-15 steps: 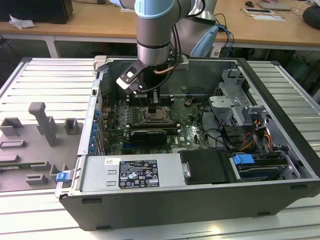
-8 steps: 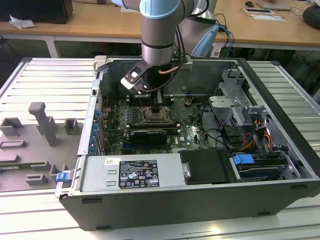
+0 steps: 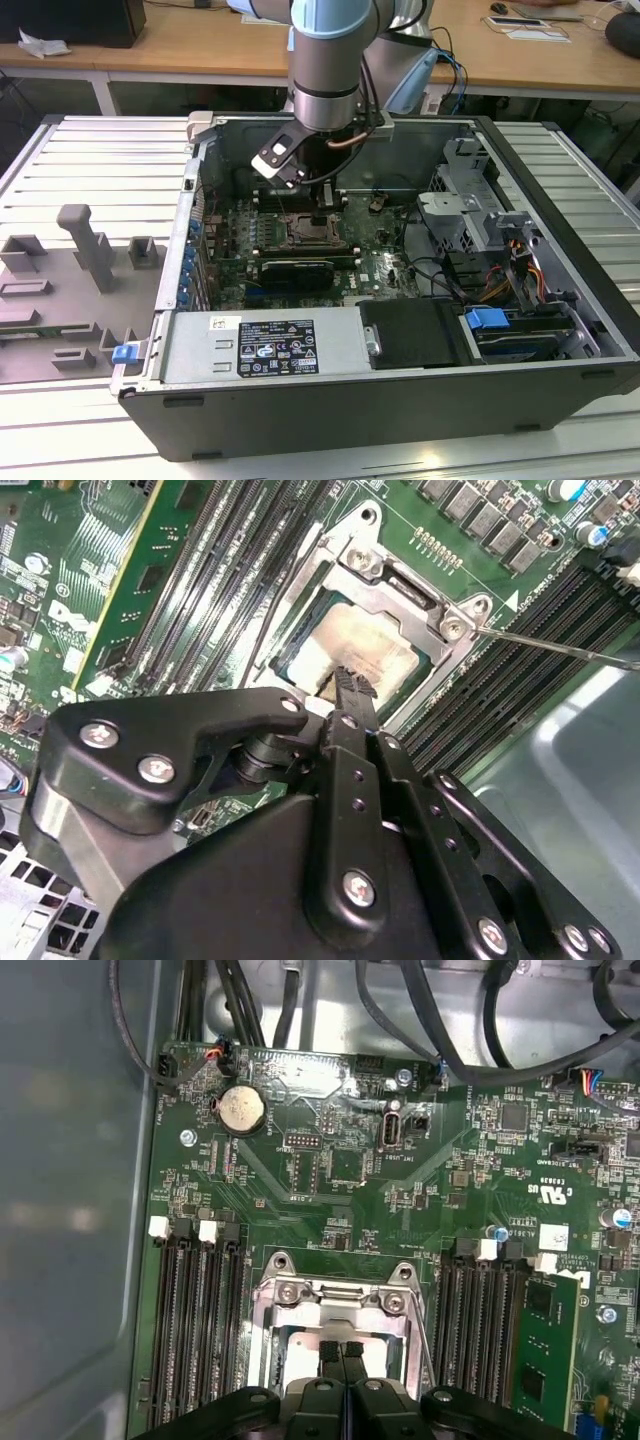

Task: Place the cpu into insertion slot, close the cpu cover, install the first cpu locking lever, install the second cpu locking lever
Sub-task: 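Install the first cpu locking lever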

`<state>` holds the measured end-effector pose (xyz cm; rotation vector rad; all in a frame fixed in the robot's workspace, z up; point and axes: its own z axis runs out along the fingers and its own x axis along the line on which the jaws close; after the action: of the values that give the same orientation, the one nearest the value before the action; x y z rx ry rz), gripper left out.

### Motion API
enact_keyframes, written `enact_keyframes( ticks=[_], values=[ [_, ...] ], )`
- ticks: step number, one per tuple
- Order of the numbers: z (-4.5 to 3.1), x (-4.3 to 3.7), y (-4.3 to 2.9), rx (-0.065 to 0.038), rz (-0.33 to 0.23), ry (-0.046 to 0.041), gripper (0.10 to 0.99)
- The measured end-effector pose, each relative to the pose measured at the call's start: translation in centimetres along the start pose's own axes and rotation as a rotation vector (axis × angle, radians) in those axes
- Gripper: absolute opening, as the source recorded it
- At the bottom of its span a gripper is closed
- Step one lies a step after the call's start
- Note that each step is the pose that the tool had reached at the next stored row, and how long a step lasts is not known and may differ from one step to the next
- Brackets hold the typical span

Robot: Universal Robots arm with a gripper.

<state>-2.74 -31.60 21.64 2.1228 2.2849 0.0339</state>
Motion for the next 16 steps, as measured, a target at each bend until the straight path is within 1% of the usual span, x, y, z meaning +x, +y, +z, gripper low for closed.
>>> enact_keyframes(
  ticks=[5, 11, 16],
  values=[
    [-0.37, 0.0, 0.01, 0.0, 0.0, 0.0001, 0.106],
    [-0.54, -0.01, 0.01, 0.0, 0.0, -0.0001, 0.106],
    [-0.85, -0.01, 0.02, 0.0, 0.0, -0.0001, 0.106]
  ],
)
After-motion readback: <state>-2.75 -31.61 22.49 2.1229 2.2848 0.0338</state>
